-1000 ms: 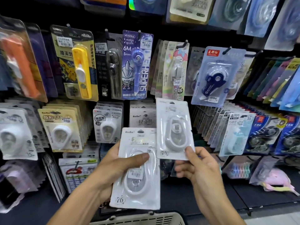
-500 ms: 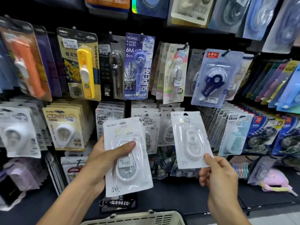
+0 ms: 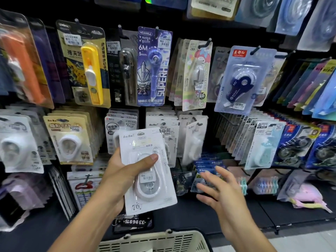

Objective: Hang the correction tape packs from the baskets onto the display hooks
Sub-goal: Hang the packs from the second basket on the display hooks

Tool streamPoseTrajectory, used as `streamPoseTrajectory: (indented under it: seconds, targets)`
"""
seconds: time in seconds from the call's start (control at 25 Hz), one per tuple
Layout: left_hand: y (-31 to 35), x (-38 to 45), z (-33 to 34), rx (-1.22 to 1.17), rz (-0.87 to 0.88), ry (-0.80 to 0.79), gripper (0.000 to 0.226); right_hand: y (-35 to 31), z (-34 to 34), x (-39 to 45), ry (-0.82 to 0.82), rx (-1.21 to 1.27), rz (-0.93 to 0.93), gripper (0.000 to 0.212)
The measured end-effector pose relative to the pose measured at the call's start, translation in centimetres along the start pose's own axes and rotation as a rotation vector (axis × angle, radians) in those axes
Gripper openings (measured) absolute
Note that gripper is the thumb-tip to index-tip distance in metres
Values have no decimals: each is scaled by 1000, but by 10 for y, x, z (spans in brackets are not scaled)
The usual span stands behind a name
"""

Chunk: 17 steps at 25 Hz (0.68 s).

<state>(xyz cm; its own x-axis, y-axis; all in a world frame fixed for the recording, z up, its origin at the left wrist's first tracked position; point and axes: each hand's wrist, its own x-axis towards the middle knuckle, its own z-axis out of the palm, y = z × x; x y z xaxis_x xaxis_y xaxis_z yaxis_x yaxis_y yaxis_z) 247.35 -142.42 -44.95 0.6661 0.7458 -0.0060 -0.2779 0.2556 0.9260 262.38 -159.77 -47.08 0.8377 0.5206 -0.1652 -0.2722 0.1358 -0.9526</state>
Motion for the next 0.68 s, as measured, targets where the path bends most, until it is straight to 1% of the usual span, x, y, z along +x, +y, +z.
streamPoseTrajectory:
  seconds: [0.08, 0.12, 0.16, 0.24, 0.32, 0.36, 0.4, 0.44, 0.52, 0.56, 0.68]
  targets:
    - [-8, -2, 11, 51, 30, 28, 81, 5, 18, -11, -261, -200, -81, 46]
    - [-11, -4, 17, 79, 36, 23, 83, 8, 28, -16, -371, -282, -128, 45]
    - [-13, -5, 22, 96, 31, 5, 83, 10, 36, -20, -409, -320, -172, 39]
    - [-14, -4, 22, 93, -15, -84, 82, 11, 41, -18, -355, -267, -207, 30]
    - [-11, -1, 14, 81, -57, -182, 82, 8, 36, -11, -278, -125, -142, 36]
    - [-9, 0, 10, 80, -63, -205, 83, 5, 31, -6, -238, -73, -112, 39]
    - [-9, 1, 7, 84, -53, -203, 84, -1, 26, -3, -192, -50, -100, 38]
    - [-9, 2, 6, 94, -31, -179, 84, -6, 21, 1, -127, -57, -105, 32]
    - [-6, 3, 4, 114, 28, -98, 82, -10, 10, 10, 32, -135, -139, 17]
    - [-5, 4, 3, 105, 52, -60, 79, -11, 6, 13, 80, -159, -163, 12]
    - [3, 9, -5, 54, 120, 7, 68, -12, 2, 15, 67, -107, -208, 12]
